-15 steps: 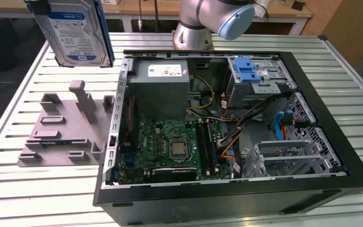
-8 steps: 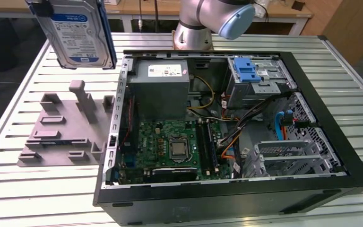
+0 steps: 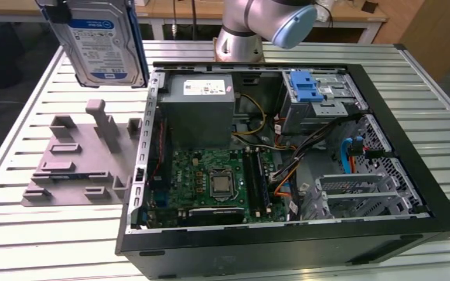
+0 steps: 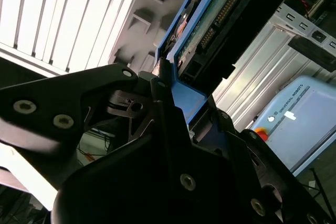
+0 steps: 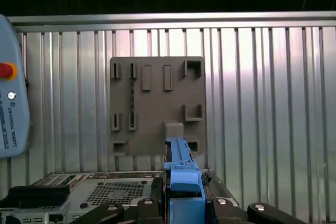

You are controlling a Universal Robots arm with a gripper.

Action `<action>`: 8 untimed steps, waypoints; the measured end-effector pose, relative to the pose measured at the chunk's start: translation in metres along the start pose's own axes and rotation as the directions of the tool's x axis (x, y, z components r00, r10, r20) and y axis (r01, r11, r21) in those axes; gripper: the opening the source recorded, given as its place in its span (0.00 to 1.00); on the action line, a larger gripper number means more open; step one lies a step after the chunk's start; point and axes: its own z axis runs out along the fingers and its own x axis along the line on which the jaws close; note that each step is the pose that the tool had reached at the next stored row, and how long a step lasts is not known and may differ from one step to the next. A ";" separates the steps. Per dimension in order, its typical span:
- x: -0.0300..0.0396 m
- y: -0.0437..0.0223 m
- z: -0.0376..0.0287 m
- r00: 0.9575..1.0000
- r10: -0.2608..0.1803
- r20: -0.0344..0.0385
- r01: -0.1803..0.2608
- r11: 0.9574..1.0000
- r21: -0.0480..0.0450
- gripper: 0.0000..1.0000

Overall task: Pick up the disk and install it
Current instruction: 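Pick up the disk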

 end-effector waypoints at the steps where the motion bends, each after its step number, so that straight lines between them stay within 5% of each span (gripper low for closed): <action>1: 0.0005 -0.0012 0.0000 1.000 0.000 0.000 0.000 1.000 0.000 0.36; 8: 0.0042 -0.0094 0.0001 1.000 0.001 0.000 -0.001 1.000 0.000 0.36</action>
